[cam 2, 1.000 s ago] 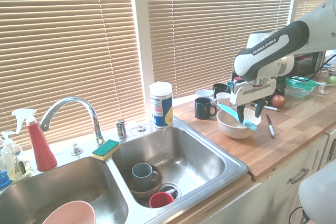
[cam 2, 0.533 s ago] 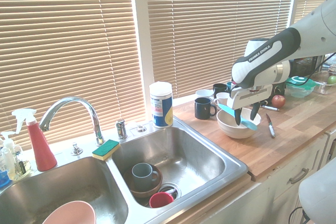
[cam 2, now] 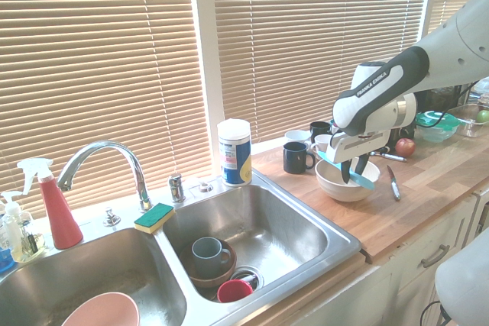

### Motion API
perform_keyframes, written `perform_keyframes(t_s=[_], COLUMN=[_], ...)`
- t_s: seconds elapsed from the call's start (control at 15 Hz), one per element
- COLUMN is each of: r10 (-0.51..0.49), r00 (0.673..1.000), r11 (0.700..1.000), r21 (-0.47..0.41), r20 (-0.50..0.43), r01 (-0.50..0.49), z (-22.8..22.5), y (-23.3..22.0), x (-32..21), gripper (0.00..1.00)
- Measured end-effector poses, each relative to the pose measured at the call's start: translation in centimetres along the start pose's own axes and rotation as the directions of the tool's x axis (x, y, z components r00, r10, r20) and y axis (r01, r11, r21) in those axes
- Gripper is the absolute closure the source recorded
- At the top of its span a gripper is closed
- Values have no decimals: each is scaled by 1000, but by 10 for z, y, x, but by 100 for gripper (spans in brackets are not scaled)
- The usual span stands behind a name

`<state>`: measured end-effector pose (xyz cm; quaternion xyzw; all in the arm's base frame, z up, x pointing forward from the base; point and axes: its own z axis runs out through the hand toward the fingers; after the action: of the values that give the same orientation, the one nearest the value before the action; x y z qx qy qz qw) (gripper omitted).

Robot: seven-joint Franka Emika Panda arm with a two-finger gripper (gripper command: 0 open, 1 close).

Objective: Put the knife into the sink

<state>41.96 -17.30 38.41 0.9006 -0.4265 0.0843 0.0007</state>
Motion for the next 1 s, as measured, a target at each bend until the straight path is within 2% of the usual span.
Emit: perform_keyframes(t_s=[0.67,1.0], r10=[-16,-44], r00=[1000,997], r11=[1000,998], r21=[10,49], r20=[-12,-58], r01=[16,47], z=[1,-70], y=[-7,-14], x=[2,-5], gripper=[100,100])
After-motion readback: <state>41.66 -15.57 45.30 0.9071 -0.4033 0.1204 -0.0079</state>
